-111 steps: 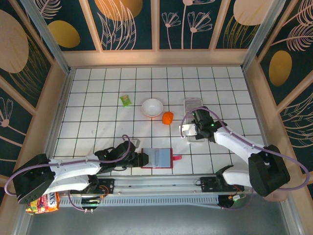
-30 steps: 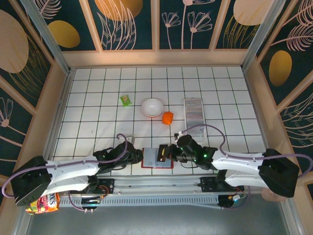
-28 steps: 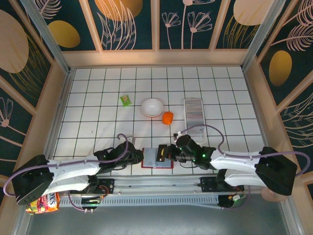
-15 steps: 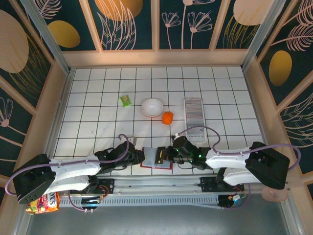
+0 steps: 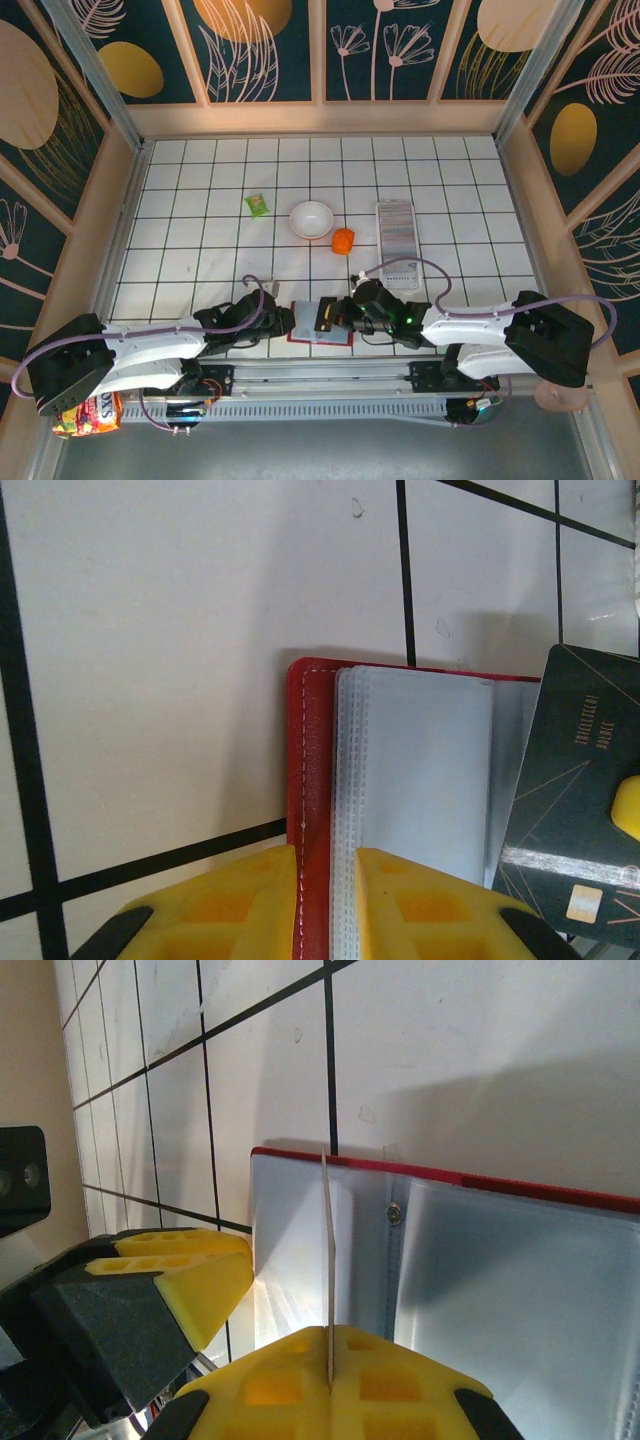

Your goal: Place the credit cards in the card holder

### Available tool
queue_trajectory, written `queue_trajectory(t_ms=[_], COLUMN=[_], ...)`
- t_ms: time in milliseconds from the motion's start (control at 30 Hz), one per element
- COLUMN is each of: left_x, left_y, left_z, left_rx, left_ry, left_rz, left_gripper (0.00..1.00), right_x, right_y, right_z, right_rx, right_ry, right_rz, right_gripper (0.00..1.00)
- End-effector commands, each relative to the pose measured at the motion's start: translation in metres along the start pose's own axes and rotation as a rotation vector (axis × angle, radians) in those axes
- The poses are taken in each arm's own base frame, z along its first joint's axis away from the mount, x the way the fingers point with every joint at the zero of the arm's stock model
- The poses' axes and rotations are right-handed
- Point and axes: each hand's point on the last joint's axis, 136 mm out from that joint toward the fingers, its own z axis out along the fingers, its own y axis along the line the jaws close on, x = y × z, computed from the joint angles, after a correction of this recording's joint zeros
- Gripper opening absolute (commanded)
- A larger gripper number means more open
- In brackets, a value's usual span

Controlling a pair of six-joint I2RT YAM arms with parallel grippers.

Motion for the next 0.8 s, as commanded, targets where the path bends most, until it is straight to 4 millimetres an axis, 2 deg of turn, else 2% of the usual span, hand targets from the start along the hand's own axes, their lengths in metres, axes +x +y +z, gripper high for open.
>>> queue_trajectory(t_ms=[0,333,767], left_x=[0.005,0.006,0.006], left_y=[0.001,0.002,0.003], left_z=[0.001,0.001,0.001], left_rx=[0.009,0.009,0.008], left_ry=[0.016,0.017,0.017], left_rz=[-0.004,-0.006,-0.008], left_gripper=[0.22,0.22,0.22], right_x=[-0.001,0.003,-0.003], right_y=[-0.001,-0.009,-0.005], right_z=[0.001,0.008,-0.006], right_rx=[-0.008,0.033,0.015], right_ry=[-0.027,-0.009,-0.055], right_rz=[0.014,0.009,0.006], right_gripper=[0.0,0.0,0.0])
